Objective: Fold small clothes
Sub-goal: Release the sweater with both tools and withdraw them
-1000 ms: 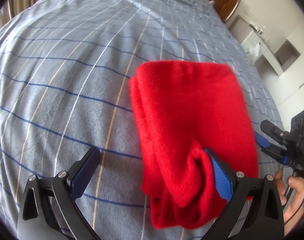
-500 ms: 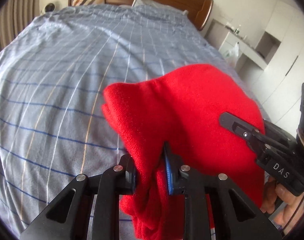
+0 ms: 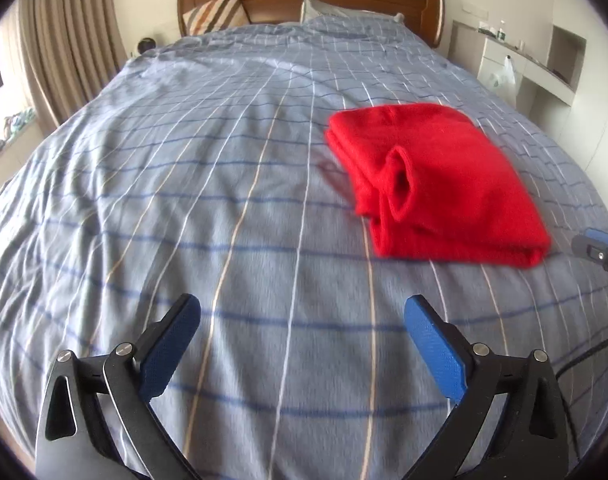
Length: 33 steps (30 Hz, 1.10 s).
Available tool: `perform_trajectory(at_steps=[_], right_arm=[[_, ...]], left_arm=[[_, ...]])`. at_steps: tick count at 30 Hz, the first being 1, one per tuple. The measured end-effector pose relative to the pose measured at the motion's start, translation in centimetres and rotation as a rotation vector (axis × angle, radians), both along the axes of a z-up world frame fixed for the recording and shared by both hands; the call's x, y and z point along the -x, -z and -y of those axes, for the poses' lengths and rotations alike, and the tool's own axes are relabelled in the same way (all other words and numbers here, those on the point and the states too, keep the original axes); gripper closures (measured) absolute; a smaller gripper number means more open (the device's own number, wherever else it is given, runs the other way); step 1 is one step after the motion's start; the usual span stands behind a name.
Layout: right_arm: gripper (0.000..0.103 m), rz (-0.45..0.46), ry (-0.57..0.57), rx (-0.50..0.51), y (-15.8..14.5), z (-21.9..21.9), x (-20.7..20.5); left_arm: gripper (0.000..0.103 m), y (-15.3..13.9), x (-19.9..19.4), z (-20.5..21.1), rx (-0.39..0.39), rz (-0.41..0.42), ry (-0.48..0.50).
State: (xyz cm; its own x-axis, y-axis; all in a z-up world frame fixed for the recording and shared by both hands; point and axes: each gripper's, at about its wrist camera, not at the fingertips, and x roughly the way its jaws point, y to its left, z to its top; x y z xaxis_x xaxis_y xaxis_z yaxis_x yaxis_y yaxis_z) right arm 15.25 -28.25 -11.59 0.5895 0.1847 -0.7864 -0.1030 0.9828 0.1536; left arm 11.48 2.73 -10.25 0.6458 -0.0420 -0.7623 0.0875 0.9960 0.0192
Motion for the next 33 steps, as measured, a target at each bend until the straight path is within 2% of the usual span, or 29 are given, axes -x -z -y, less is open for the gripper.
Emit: perform_trajectory(at_steps=[2,5,7,9,13,19,25,29,33], right_arm=[[0.008,0.023,-0.005,0.019,-0.3,-0.9,3.5],[0.008,0.075,-0.021,0.061,-0.7,-3.0,7.5],[0.008,0.091,-0.023,0.091,-0.6,-4.2,9.1],[0.008,0.089,-0.017,0.102,-0.2,-5.0,10.0],[0.008,0.08,-0.034,0.137,0.8,-5.9,10.4],[0.008,0.054,-0.008,0.149,1.5,-6.1,9.6],[0.008,-0.025,0.012,0.143,3.4,-6.1,8.8],[0.001,-0.047,0.021,0.145,4.2,-6.0,8.9],[0.0,-0.06,0.013,0.15,4.9,-6.0,8.8]], left_arm=[[0.001,0.8,1.7,0.6,-0.011,-0.02,-0.018],[0.001,2.2,3.4,2.0,-0.063,-0.037,-0.04],[0.001,3.3,4.3,2.6,-0.11,-0.049,-0.067],[0.001,3.9,5.3,3.2,-0.124,-0.031,-0.098],[0.0,4.3,5.8,3.1,-0.123,0.003,-0.116],[0.0,4.6,5.6,2.0,-0.051,-0.011,-0.107],[0.0,4.8,6.0,2.2,-0.044,-0.005,-0.101],[0.0,4.9,6.0,2.1,-0.039,-0.007,-0.097],[0.0,4.9,6.0,2.1,-0.037,-0.007,-0.097]])
